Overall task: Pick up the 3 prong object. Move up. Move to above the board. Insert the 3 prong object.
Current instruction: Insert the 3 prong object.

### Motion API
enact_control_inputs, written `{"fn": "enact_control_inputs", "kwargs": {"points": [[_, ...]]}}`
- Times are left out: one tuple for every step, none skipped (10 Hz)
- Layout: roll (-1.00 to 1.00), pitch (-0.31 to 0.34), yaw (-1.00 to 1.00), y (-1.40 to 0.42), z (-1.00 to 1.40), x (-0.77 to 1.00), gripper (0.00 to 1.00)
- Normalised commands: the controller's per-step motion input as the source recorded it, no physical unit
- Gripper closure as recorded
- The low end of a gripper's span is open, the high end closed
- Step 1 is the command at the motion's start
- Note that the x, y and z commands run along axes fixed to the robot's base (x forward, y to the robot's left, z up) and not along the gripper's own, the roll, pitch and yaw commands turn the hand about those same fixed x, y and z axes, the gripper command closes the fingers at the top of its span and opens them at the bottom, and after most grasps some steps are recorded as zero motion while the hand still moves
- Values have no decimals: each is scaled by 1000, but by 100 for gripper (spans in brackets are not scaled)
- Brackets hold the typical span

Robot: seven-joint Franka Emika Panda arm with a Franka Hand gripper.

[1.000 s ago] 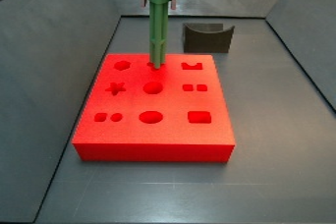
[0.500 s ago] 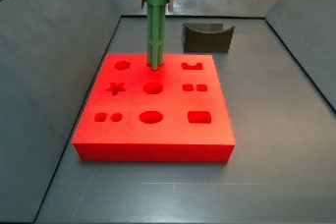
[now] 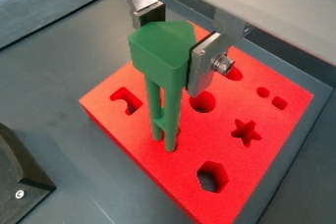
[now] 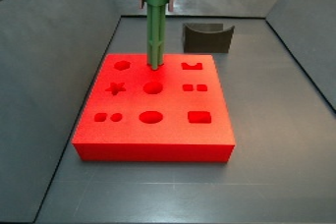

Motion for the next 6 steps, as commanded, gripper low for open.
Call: {"fn": "enact_control_inputs", "kwargs": {"points": [[29,0,-23,-14,-3,0,100],[40,0,-11,-54,0,0,100],[39,0,-9,-37,-26,0,100],[54,-40,-3,0,-143,0,100],[120,-143,0,0,-403,0,100],[147,-169,0,0,-489,-6,100]]}}
